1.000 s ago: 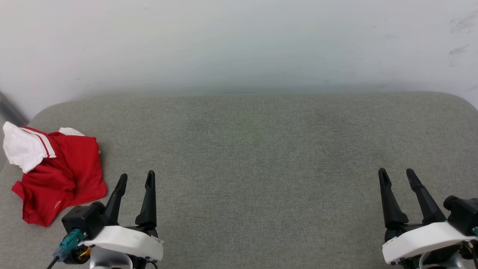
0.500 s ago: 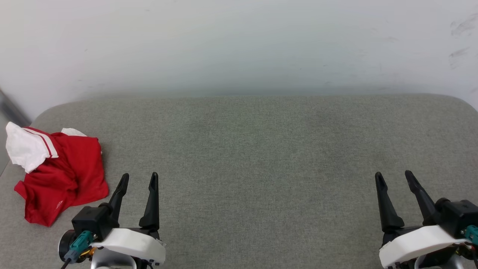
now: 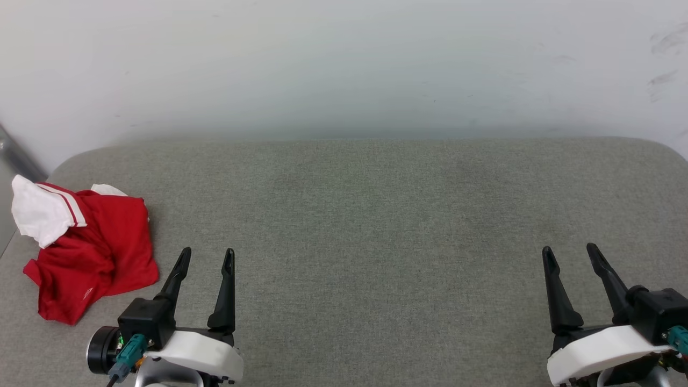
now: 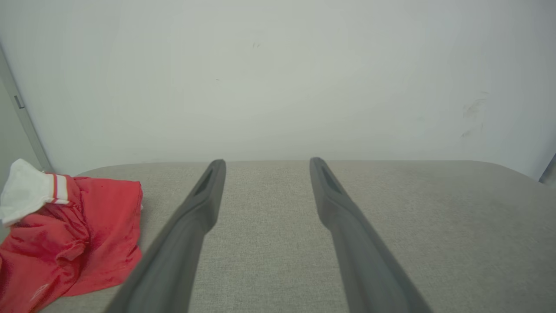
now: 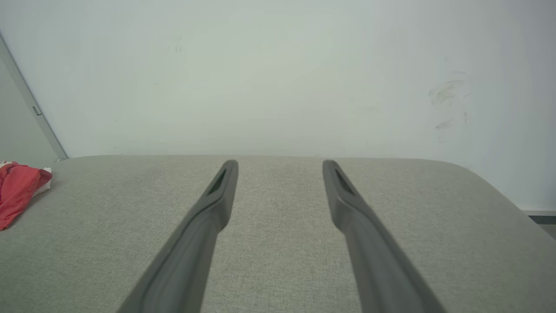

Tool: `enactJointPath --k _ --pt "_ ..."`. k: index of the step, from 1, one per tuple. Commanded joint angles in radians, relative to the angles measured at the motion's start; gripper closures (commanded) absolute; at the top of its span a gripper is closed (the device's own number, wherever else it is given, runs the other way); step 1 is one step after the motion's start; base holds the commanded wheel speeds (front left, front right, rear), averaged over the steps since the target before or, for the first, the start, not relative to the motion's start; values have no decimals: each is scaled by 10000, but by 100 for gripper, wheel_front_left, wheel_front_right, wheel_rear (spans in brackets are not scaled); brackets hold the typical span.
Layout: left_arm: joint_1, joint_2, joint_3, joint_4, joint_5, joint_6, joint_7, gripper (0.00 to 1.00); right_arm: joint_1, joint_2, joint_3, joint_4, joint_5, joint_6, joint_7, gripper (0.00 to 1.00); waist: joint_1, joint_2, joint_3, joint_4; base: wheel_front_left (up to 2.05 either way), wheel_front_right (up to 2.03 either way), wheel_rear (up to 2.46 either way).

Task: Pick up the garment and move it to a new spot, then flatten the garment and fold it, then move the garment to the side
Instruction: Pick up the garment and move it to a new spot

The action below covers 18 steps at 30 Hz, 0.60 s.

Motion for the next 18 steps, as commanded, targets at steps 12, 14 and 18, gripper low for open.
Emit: enactJointPath --k 12,14,18 --pt "-207 -145 -9 -80 788 -57 -294 0 40 34 151 -165 -395 1 -229 0 -1 0 -40 439 0 0 0" --pt "-249 -162 35 -87 911 -60 -340 0 -37 34 242 -219 -522 1 -244 0 -1 0 -17 650 0 0 0" --pt "-325 -190 116 -34 854 -63 -317 0 -129 35 385 -245 -462 1 -249 0 -1 0 10 1040 0 0 0"
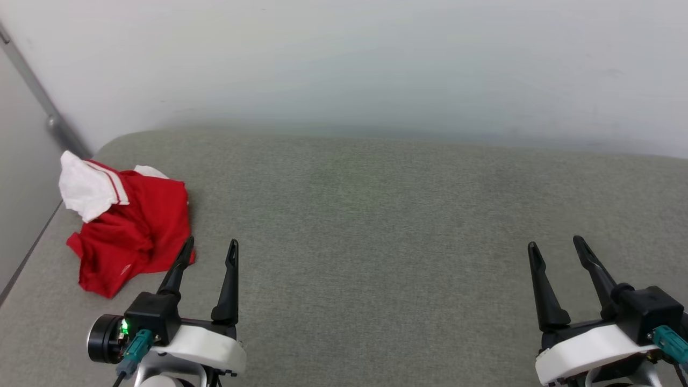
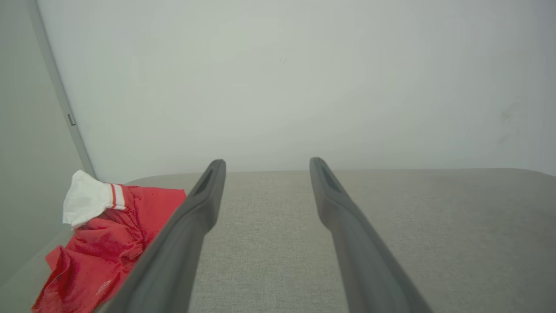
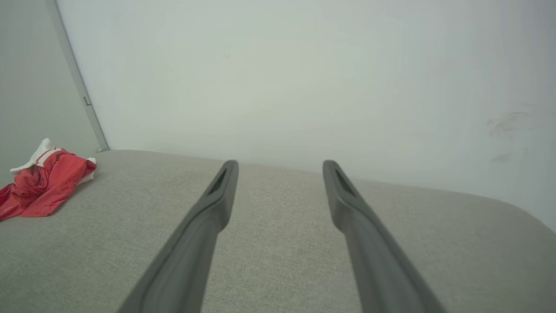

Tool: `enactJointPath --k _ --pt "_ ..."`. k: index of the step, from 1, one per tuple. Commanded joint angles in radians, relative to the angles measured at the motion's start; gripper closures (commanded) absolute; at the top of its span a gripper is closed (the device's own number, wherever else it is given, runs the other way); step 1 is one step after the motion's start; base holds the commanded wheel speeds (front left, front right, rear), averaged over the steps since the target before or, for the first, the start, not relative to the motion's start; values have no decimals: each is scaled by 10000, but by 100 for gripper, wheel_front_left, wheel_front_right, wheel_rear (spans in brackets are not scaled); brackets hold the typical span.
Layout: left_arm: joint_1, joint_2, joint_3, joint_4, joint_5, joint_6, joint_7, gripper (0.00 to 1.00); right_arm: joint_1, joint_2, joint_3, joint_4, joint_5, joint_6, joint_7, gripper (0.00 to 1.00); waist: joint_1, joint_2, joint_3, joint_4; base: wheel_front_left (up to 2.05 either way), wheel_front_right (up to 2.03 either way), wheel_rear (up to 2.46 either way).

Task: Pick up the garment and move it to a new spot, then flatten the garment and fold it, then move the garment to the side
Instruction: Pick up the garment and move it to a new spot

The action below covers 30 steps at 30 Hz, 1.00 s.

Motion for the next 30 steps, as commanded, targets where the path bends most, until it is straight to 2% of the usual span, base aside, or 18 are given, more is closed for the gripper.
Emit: enactJointPath --k 1,15,21,30 --pt "-133 -34 52 12 30 -1 -24 0 -126 29 51 -53 11 1 -40 0 0 0 34 386 0 0 0" --pt "-5 -78 535 147 -17 33 -22 0 -348 25 643 -1 107 1 -73 0 0 0 99 2996 0 0 0" --pt "72 -116 709 143 -78 20 -24 0 -472 24 848 6 123 -1 -94 0 0 0 105 3892 0 0 0" --pt "237 -162 1104 -120 -50 93 -22 0 -1007 20 1255 221 201 1 -52 0 0 0 383 4126 0 0 0"
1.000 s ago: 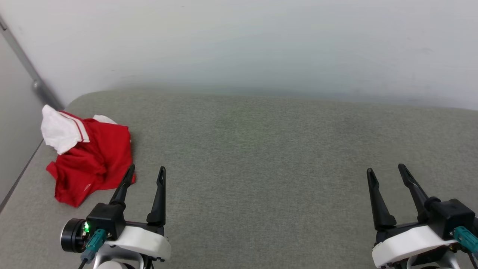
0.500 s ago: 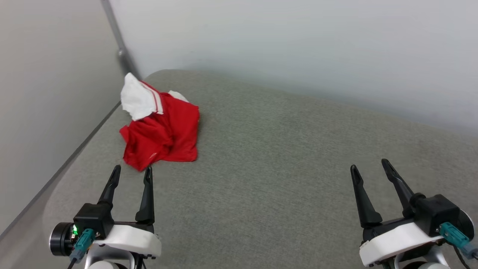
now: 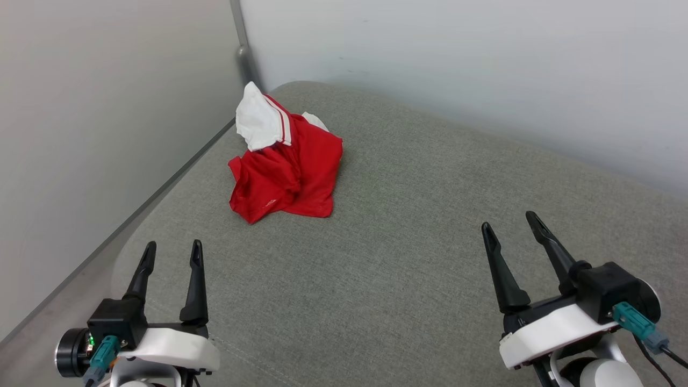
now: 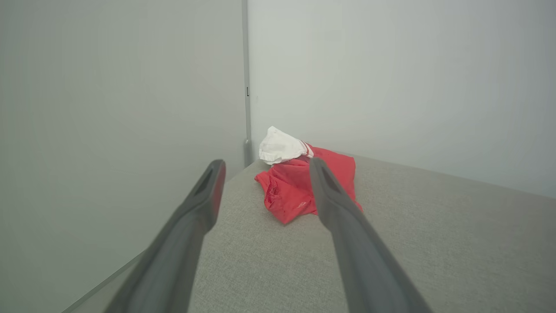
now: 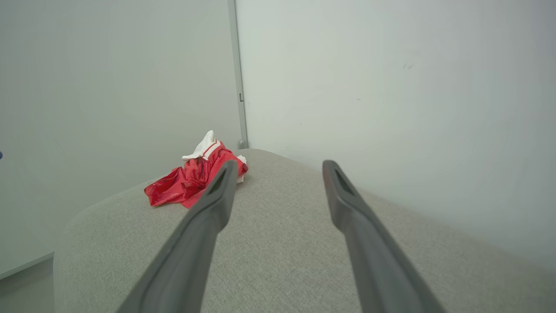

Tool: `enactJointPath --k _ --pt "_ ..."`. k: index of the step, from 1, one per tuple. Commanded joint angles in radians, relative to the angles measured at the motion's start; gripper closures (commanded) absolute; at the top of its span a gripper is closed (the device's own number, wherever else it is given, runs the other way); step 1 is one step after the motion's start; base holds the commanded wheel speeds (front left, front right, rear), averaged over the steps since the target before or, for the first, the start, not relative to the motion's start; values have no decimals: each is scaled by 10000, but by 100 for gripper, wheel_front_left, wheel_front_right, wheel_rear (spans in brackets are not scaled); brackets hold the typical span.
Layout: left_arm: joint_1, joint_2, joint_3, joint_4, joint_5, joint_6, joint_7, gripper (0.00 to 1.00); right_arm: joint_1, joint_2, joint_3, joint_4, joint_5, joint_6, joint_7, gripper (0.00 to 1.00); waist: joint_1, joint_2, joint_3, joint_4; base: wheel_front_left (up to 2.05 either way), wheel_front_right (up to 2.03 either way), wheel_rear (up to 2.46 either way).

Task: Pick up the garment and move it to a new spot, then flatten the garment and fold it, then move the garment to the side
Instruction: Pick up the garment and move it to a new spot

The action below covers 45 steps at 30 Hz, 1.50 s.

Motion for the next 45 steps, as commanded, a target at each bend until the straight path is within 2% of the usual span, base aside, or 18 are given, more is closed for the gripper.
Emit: enactJointPath --k 1,10,17,22,26,30,34,39,43,45 --pt "114 -2 63 -44 17 27 -22 0 -165 4 31 53 82 -1 -54 0 -1 0 41 26 0 0 0" --pt "-716 85 -2 332 27 -72 -24 0 -106 3 -208 -30 14 -1 -4 0 -1 0 359 5 0 0 0" --pt "-3078 719 327 1393 -510 -102 317 0 -574 -9 -137 -516 -336 -1 378 0 -1 0 1500 -969 0 0 0" --pt "-5023 1514 498 2015 -1185 -150 1679 0 -1001 -55 -191 -764 -524 -1 452 0 -1 0 2408 -1798 0 0 0" --pt "-6253 2282 350 2636 -1720 -167 3191 0 -1324 -53 -264 -857 -542 -1 407 0 -1 0 3167 -2354 0 0 0" --pt "-7106 3101 -244 3477 -2384 -175 4754 0 -1656 -35 -274 -739 -495 -1 304 0 -1 0 3815 -2809 0 0 0" --pt "-7572 3940 -796 4343 -2877 -167 5867 0 -1989 -13 -195 -572 -460 -1 104 0 -1 0 4289 -3196 0 0 0" --pt "-7778 4558 -1101 5611 -3620 -167 7231 0 -2313 1 -99 -303 -401 -1 -129 0 -1 0 4671 -3574 0 0 0" --pt "-7828 4857 -1195 6612 -4047 -168 8117 0 -2501 3 -56 -112 -298 1 -268 0 -1 0 4848 -3795 0 0 0" --pt "-7825 4825 -1152 7109 -4217 -161 8431 0 -2545 5 -49 -15 -192 -1 -344 0 -1 0 4887 -3885 0 0 0"
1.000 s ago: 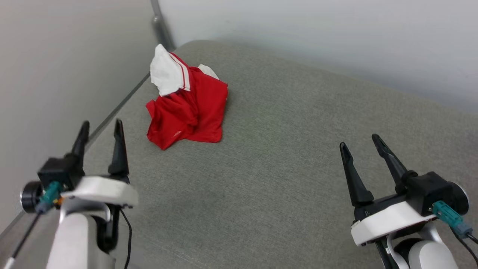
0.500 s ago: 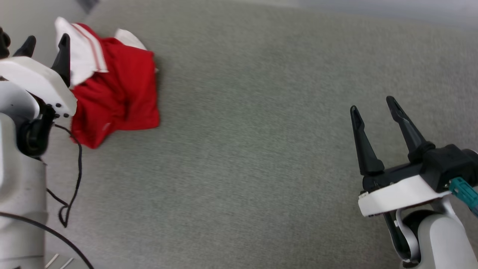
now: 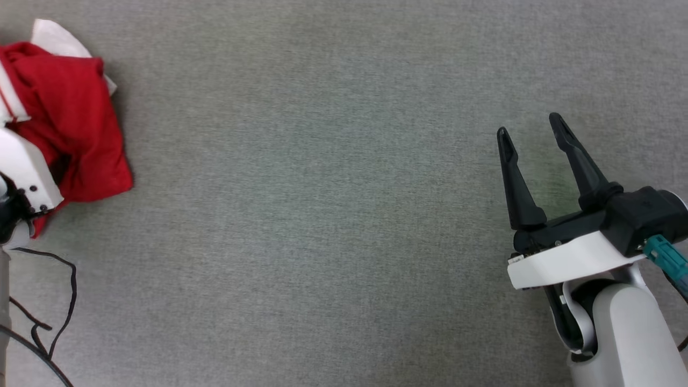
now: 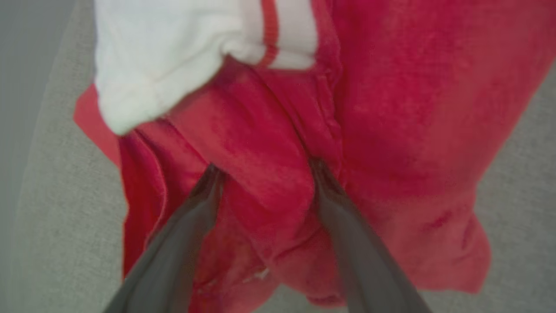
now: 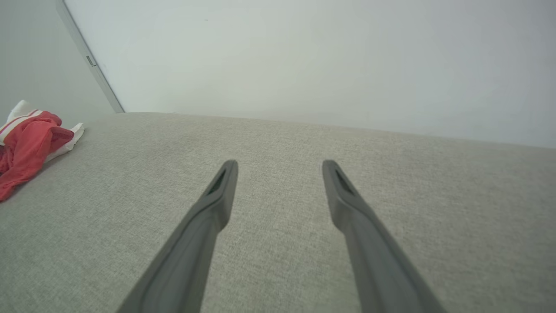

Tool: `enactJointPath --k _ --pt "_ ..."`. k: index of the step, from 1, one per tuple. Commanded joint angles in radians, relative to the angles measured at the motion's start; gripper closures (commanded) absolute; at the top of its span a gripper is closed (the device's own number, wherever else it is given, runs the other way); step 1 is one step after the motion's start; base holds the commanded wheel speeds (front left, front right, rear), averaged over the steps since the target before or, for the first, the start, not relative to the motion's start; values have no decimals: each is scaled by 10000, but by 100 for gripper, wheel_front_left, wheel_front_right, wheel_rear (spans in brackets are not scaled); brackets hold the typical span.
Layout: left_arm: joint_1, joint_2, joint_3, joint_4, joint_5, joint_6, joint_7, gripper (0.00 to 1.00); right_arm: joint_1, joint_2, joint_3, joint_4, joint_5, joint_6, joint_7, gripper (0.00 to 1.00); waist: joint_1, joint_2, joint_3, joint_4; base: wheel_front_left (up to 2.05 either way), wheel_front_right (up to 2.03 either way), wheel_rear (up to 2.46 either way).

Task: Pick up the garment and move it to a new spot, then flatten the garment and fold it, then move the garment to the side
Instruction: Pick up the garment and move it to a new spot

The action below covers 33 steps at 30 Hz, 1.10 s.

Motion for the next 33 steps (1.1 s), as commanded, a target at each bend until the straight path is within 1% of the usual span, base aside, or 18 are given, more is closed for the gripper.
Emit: enactJointPath --k 1,5,6,7,10,13,14,18,19,23,26,29,33 --pt "-94 -32 48 469 -161 48 246 0 -195 11 35 81 102 -3 -107 0 -2 0 137 -202 0 0 0" --pt "-6 -220 85 1166 -320 47 89 0 -301 11 31 202 202 -3 -213 0 -2 0 150 -356 0 0 0" --pt "-18 -258 68 1293 -330 43 18 22 -304 11 4 218 213 -1 -236 0 -2 0 139 -379 0 0 0" --pt "-13 -333 38 1564 -420 35 27 100 -284 11 -29 260 217 -3 -255 0 -2 0 85 -426 0 0 0" --pt "-126 -208 25 1633 -339 27 -585 100 -206 12 -85 312 238 -3 -303 0 -2 0 -69 -462 0 0 0" --pt "-364 29 18 1571 -106 127 -1579 100 -53 12 -187 355 280 -3 -328 0 -2 0 -348 -421 0 0 0" --pt "-364 29 18 1571 -106 127 -1579 100 -53 12 -187 355 280 -3 -328 0 -2 0 -348 -421 0 0 0" --pt "-607 124 129 1399 139 367 -3363 100 161 11 -292 425 328 -3 -411 0 -2 0 -933 -325 0 0 0" --pt "-691 116 178 1297 181 424 -3945 100 196 11 -329 427 259 -1 -413 0 -2 0 -1097 -292 0 0 0" --pt "-791 -6 38 1160 555 508 -5756 100 460 13 -513 454 282 -3 -426 0 -2 0 -1782 -133 0 0 0" --pt "-867 -83 -70 1071 755 515 -6851 100 653 13 -591 459 352 -3 -421 0 -2 0 -2301 -92 0 0 0" --pt "-877 -213 -203 917 881 454 -7610 100 870 13 -662 445 376 -3 -388 0 -2 0 -2785 -111 0 0 0" --pt "-690 -460 -326 422 939 388 -8055 100 1139 13 -752 348 491 -3 -332 0 -2 0 -3358 -278 0 0 0"
